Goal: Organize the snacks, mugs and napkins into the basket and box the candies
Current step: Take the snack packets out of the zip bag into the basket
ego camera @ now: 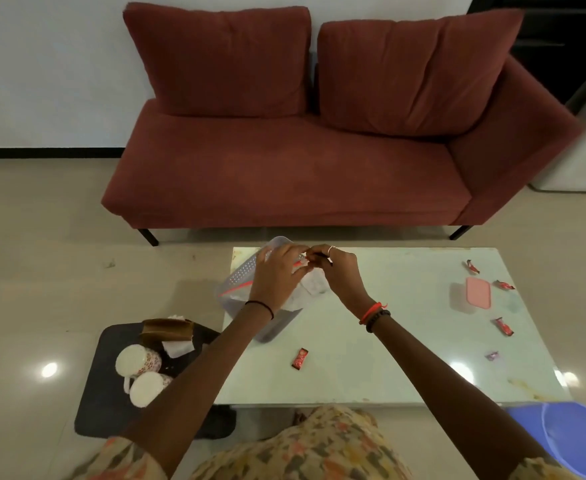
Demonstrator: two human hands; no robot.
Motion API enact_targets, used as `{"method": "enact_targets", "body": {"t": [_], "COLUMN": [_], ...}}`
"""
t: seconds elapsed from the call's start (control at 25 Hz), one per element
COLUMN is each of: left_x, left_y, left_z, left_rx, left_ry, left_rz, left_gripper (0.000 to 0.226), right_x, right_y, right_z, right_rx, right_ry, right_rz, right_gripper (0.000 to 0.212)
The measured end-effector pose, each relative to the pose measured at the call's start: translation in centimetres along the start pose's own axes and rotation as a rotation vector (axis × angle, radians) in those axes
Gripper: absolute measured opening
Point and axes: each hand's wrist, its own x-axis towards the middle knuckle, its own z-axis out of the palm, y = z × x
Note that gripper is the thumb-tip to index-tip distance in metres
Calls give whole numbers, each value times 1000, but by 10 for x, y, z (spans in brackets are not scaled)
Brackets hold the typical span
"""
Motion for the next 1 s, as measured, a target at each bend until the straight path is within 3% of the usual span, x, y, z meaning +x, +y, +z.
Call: {"method": "enact_targets", "body": {"t": [0.48,0.76,1.0], "left_x": [8,-34,-62], "left_y": [44,13,-14], "left_z": [28,28,10], "left_rx": [85,129,103], "left_ry": [-116,-90,-53], "left_rz": [-90,-150,-189], "left_gripper": [23,22,23], "right_x": [-24,-16,5], "right_y": [45,49,39], "right_z": [-22,-34,-51], "right_rx": [-88,35,35], "right_ry": [44,188,235], "right_rz": [119,221,171], "right_gripper": [18,18,20]}}
